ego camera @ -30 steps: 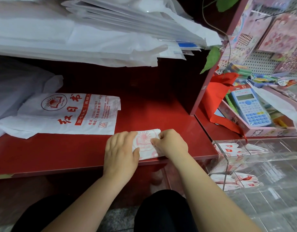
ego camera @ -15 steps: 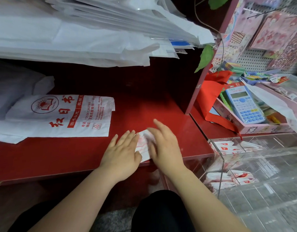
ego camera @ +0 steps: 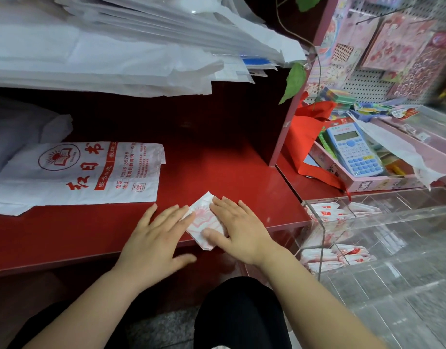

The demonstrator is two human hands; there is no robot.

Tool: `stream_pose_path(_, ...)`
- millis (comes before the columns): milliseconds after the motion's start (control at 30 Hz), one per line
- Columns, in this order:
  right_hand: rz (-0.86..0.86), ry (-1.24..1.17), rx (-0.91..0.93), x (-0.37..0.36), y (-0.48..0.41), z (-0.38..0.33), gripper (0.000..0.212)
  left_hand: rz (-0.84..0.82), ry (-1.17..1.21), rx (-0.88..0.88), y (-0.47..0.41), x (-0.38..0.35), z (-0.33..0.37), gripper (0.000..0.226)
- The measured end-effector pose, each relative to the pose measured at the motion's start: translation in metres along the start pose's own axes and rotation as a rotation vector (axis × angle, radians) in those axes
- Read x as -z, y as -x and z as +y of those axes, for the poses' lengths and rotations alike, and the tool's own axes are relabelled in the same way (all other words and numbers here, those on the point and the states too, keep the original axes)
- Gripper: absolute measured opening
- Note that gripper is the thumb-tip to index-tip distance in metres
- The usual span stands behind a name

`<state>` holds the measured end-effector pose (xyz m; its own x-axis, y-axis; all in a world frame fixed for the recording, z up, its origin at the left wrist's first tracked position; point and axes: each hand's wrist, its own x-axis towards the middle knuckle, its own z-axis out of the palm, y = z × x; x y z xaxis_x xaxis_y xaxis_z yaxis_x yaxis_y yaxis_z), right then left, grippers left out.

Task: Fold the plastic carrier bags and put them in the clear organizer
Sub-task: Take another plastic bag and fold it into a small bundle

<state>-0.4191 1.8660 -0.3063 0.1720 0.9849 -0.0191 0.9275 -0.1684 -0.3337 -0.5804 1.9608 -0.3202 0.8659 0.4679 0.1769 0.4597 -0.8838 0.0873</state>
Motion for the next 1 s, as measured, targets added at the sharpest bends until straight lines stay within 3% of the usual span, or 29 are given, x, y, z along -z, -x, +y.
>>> stream_pose_path(133,-0.054,-0.017,0.069,0.003,0.017,0.001,0.115,0.287,0.169,-0.057,0.004,-0.006,0.004,0.043)
stream_pose_path(233,-0.005,-0.015,0.104,0.000,0.030,0.006,0.101,0.390,0.212,-0.067,0.004,-0.007,0.007,0.033)
stream_pose_path(300,0.192,-0.057,0.143,-0.009,0.037,0.007,0.075,0.451,0.211,-0.073,0.003,-0.005,0.012,0.031)
stream_pose_path(367,0.500,-0.122,0.146,-0.016,0.041,0.007,0.045,0.518,0.201,-0.086,0.001,0.000,0.021,0.030)
stream_pose_path(467,0.642,-0.249,0.071,-0.005,0.047,0.005,0.035,0.571,0.219,-0.162,-0.003,0.009,0.036,0.036)
stream_pose_path(567,0.544,-0.309,0.060,0.013,0.058,0.009,0.028,0.536,0.281,-0.188,-0.007,0.017,0.049,0.032)
stream_pose_path(667,0.473,-0.454,0.055,0.030,0.073,0.017,0.021,0.417,0.509,-0.078,-0.012,0.026,0.065,0.019)
stream_pose_path(767,0.469,-0.670,-0.054,0.041,0.087,0.037,0.043,0.227,0.828,0.030,-0.024,0.032,0.088,0.008)
stream_pose_path(833,0.438,-0.769,-0.128,0.048,0.095,0.049,0.029,0.161,0.937,0.076,-0.037,0.029,0.103,0.009)
stream_pose_path(867,0.420,-0.813,-0.156,0.050,0.099,0.055,0.022,0.148,0.917,0.096,-0.046,0.028,0.111,0.008)
stream_pose_path(933,0.446,-0.837,-0.172,0.057,0.109,0.068,0.035,0.133,0.809,0.087,-0.062,0.027,0.127,0.023)
stream_pose_path(1000,0.546,-0.615,-0.163,0.072,0.119,0.085,0.052,0.120,0.660,0.024,-0.080,0.029,0.146,0.041)
